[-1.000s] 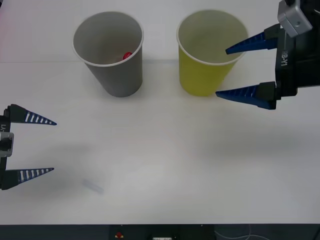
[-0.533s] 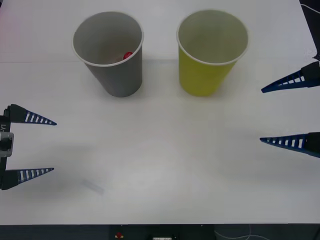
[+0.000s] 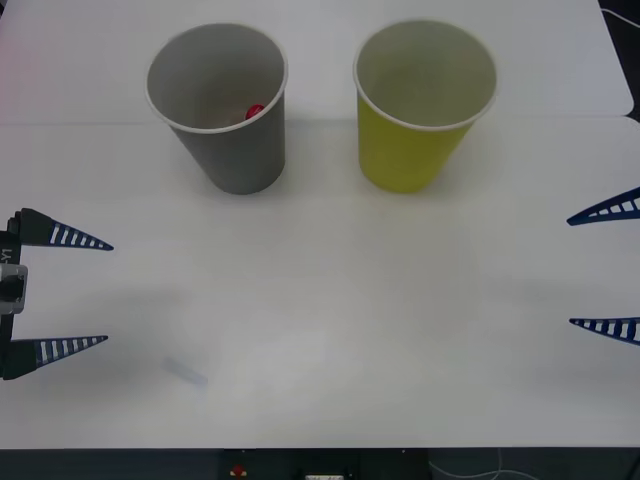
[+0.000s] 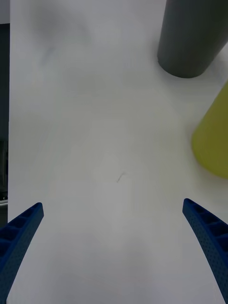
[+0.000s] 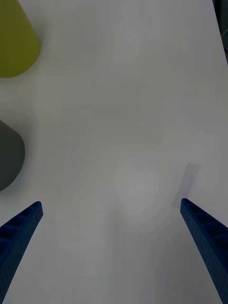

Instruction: Put the can into the green bin and the plastic bottle into the gray bin

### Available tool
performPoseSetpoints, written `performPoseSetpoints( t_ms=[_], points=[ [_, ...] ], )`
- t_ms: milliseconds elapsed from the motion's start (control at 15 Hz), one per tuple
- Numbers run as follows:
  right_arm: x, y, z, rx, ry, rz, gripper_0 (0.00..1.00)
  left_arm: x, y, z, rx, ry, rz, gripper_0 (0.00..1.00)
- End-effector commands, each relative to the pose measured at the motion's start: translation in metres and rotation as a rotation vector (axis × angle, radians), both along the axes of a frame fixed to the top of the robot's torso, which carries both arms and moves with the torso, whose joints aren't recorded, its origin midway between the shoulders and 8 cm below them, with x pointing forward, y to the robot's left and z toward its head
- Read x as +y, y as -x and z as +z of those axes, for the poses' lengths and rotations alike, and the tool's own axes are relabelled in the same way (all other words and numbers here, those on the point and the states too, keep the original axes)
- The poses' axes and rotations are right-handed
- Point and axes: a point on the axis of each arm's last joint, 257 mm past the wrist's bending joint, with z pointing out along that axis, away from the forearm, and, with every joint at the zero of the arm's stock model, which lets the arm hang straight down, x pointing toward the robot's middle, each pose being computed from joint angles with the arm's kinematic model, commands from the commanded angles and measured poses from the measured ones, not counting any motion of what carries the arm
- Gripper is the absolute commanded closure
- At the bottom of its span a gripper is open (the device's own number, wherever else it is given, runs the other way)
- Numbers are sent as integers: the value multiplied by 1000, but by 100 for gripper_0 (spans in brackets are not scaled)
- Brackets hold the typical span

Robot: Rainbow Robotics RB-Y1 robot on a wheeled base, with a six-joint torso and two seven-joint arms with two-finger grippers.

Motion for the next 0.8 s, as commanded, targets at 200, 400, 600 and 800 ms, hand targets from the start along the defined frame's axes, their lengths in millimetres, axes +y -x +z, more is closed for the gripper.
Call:
performPoseSetpoints(
  t_ms=[200,400,600,800],
  points=[
    [-27,-5,-18,-45,28,31,0,0,0,0,0,0,0,0],
    [-38,-4,-25,-60,38,46,0,0,0,0,0,0,0,0],
    [-37,-2,-26,-51,37,53,0,0,0,0,0,0,0,0],
    [-37,-1,-27,-42,33,47,0,0,0,0,0,0,0,0]
  ],
)
